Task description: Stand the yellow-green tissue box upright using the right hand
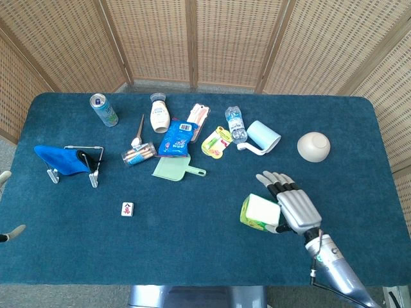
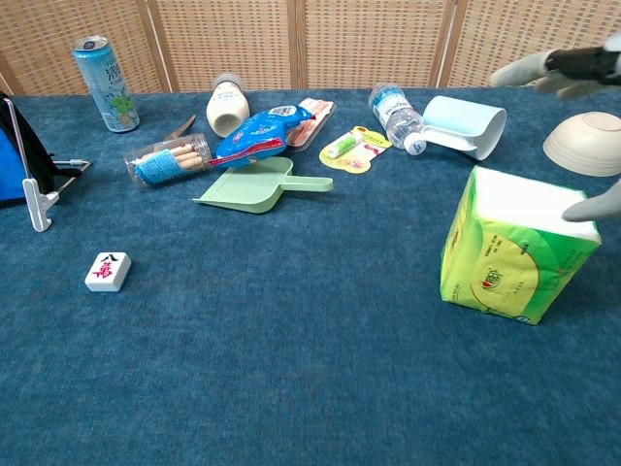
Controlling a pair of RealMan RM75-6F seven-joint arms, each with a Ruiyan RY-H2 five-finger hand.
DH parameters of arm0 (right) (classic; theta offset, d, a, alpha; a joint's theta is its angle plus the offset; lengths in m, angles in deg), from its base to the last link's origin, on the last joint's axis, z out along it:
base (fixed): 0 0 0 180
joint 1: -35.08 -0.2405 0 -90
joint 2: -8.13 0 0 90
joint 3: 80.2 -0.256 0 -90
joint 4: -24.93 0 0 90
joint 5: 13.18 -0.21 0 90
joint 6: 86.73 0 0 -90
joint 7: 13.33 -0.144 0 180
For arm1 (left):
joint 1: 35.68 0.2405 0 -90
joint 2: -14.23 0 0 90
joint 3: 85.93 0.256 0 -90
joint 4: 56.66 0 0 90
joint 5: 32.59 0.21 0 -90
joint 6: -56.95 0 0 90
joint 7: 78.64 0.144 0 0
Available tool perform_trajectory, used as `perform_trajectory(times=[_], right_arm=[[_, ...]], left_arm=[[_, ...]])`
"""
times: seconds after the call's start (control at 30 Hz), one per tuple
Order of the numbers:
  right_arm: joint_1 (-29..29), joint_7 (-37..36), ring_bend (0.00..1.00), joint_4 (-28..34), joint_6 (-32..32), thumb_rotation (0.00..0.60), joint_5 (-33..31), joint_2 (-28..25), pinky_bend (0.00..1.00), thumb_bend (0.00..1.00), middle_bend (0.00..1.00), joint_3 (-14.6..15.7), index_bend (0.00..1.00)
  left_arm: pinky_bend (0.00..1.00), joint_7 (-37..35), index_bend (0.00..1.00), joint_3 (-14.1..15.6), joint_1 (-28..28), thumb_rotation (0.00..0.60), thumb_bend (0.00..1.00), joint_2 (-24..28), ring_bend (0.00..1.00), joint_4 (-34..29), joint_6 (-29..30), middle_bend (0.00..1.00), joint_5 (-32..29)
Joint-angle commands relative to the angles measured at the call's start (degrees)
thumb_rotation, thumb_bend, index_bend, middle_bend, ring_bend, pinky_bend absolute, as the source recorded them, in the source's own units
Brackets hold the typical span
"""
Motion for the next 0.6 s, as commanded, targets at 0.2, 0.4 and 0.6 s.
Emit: perform_trajectory(times=[0.2, 0.4, 0.6], right_arm=[[-4.8, 5.9, 0.00, 0.7, -1.1, 0.600, -8.0, 4.2, 0.00, 0.00, 0.00, -0.1, 0.00], [-9.1, 10.6, 0.00, 1.3, -0.4, 0.600, -15.3, 6.9, 0.00, 0.00, 0.00, -0.5, 0.00], [-12.5, 13.4, 0.00, -0.2, 1.4, 0.600, -21.2, 9.2, 0.00, 0.00, 0.01, -1.0, 0.00]], left_arm=[[0.00, 0.1, 0.00, -0.1, -0.1, 0.600, 0.04, -0.1, 0.00, 0.0, -0.2, 0.00, -0.1], [0.00, 0.3, 0.00, 0.0, -0.1, 0.600, 0.04, -0.2, 0.00, -0.1, -0.2, 0.00, 0.1], [0.00, -0.5, 0.00, -0.1, 0.0, 0.600, 0.04, -0.1, 0.00, 0.1, 0.1, 0.00, 0.0]])
